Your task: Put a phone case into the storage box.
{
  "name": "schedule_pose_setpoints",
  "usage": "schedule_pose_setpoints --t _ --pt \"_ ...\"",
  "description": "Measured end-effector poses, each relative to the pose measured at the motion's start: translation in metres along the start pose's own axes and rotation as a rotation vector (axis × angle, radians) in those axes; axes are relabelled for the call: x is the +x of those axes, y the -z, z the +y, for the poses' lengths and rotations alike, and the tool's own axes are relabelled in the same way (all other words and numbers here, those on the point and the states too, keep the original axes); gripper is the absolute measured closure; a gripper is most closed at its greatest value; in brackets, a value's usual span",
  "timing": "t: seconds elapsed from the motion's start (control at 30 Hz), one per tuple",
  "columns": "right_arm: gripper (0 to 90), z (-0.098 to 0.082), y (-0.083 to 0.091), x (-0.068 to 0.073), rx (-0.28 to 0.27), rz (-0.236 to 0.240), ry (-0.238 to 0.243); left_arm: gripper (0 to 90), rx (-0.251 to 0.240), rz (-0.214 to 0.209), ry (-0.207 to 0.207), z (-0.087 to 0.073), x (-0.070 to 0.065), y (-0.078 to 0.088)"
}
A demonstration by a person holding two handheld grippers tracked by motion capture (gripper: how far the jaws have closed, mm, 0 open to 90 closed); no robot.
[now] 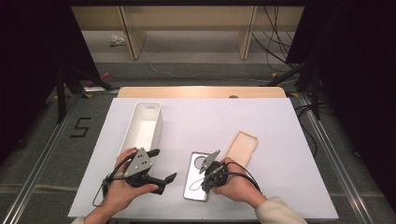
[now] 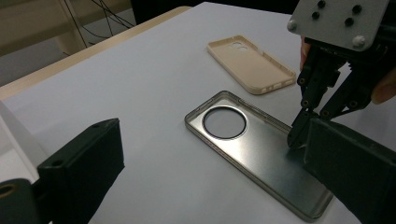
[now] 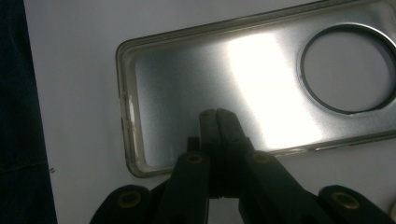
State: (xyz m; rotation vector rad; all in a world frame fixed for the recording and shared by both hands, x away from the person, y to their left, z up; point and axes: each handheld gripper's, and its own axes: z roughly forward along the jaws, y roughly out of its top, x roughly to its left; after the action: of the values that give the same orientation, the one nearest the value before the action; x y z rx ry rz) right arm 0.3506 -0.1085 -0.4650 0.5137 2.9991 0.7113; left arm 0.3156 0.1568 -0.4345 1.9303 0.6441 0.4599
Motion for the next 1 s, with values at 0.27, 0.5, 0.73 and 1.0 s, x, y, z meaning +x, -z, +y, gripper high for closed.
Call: schedule_pose_setpoints --t 0.27,0.5,0.73,1.0 --pt "90.0 -0.003 0.003 -0.003 0.006 -0.004 -0.011 4.7 0.003 -0.004 -0.003 0.000 -0.001 0.000" --pt "90.0 -0.004 0.004 -0.003 -0.016 -0.002 -0.034 5.4 0.005 -0.009 -0.008 0.000 -0.002 -0.001" --pt "64.4 -0.008 0.023 -0.008 -0.133 -0.036 -0.089 15.6 0.054 -0.007 -0.057 0.000 -0.010 -0.005" --pt "38.5 -0.038 0.050 -0.023 -0.267 -0.122 -0.190 19.5 0.140 -0.056 -0.131 0.005 -0.025 -0.012"
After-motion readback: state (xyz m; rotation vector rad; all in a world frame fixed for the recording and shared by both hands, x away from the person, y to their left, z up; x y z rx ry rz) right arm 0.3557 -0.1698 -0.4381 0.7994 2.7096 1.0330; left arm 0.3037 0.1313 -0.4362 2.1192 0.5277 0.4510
